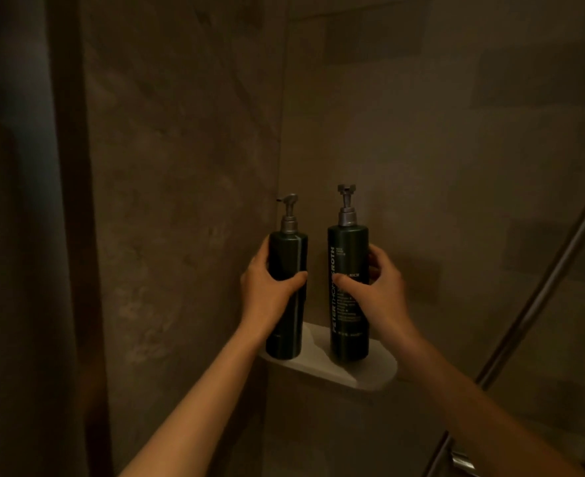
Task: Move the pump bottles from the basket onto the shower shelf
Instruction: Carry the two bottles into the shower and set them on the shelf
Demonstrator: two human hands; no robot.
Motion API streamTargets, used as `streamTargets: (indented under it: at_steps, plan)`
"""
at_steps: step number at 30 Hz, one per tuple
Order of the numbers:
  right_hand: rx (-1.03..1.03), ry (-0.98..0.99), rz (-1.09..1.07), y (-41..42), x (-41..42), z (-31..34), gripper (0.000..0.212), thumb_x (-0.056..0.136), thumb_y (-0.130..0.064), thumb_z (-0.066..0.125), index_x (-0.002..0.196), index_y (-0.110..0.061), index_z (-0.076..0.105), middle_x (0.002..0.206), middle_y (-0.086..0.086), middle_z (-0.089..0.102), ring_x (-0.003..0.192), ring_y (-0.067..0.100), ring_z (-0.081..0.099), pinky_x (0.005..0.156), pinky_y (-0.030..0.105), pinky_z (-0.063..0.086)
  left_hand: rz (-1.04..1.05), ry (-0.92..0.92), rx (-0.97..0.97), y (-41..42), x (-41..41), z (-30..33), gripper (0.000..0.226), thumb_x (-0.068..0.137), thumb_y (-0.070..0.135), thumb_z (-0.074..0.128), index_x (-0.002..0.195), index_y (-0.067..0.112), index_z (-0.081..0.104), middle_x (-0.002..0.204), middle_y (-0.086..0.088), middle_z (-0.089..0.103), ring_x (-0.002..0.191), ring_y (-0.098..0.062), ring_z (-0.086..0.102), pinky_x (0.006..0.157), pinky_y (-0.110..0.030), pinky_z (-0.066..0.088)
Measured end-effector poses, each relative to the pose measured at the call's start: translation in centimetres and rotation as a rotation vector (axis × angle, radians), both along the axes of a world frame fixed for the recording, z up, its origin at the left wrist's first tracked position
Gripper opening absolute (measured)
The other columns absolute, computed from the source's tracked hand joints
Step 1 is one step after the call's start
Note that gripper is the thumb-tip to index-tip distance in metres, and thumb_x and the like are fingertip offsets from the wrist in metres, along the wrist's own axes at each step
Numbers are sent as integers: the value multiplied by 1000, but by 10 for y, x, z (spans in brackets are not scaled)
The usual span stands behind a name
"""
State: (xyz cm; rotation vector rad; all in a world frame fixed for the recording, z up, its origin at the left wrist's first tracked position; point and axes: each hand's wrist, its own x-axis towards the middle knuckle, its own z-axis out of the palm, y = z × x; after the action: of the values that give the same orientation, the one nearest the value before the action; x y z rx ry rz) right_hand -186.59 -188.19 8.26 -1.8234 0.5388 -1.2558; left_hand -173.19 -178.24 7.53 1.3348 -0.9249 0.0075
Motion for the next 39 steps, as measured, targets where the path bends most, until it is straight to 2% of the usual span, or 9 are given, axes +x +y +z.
streamTargets:
  at_steps: [7, 11, 15, 19, 22, 28, 32, 39]
  plan:
    - [9, -15, 9, -8, 7, -18, 67, 75, -15, 76, 132, -30, 45, 106, -17, 56, 101, 7, 56, 89, 34, 47, 109, -66, 44, 2, -15, -40, 88, 74, 16, 77, 146, 31, 28, 132, 6, 47, 115, 0, 39, 96, -24, 34]
    - [9, -37, 11, -6, 3, -33, 64, 77, -20, 73, 133, -32, 43, 110, -20, 55, 106, 6, 54, 89, 32, 45, 133, -84, 67, 3, -16, -62, 89, 74, 18, 76, 146, 32, 26, 135, 4, 46, 119, -4, 41, 98, -24, 35]
    - [7, 8, -19, -4, 0, -59, 74, 74, -23, 76, 137, -30, 38, 123, -13, 53, 110, 6, 52, 92, 32, 44, 160, -99, 78, -1, -12, -67, 87, 75, 22, 76, 146, 31, 26, 135, 1, 46, 121, -8, 44, 98, -27, 38]
    - [24, 31, -19, -4, 2, -71, 76, 73, -24, 77, 138, -30, 37, 123, -14, 51, 110, 6, 51, 92, 30, 44, 192, -120, 102, -11, -7, -66, 86, 76, 23, 75, 146, 29, 26, 137, 0, 46, 124, -10, 44, 98, -27, 38]
    - [21, 42, -13, -6, 8, -69, 74, 74, -25, 77, 137, -28, 39, 125, -10, 54, 111, 7, 53, 92, 30, 45, 187, -126, 106, -17, -2, -65, 85, 76, 23, 75, 146, 29, 27, 136, -1, 47, 126, -16, 46, 100, -33, 40]
    - [-11, 96, -70, -12, 17, -72, 74, 72, -29, 78, 136, -26, 41, 130, -3, 55, 117, 14, 54, 97, 38, 48, 172, -139, 113, -18, 4, -67, 82, 78, 19, 74, 146, 26, 29, 137, -2, 47, 126, -16, 46, 97, -26, 37]
    - [-19, 124, -88, -15, 19, -77, 74, 73, -23, 78, 137, -25, 40, 130, -2, 54, 118, 13, 53, 98, 37, 48, 174, -146, 118, -17, 8, -69, 81, 78, 15, 73, 146, 26, 30, 137, -1, 47, 127, -15, 45, 98, -26, 36]
    - [-21, 152, -133, -16, 31, -73, 72, 72, -25, 78, 134, -25, 42, 128, -2, 56, 115, 13, 54, 92, 32, 48, 175, -134, 133, -23, 12, -68, 80, 78, 16, 73, 145, 26, 30, 138, -1, 46, 128, -16, 44, 101, -31, 37]
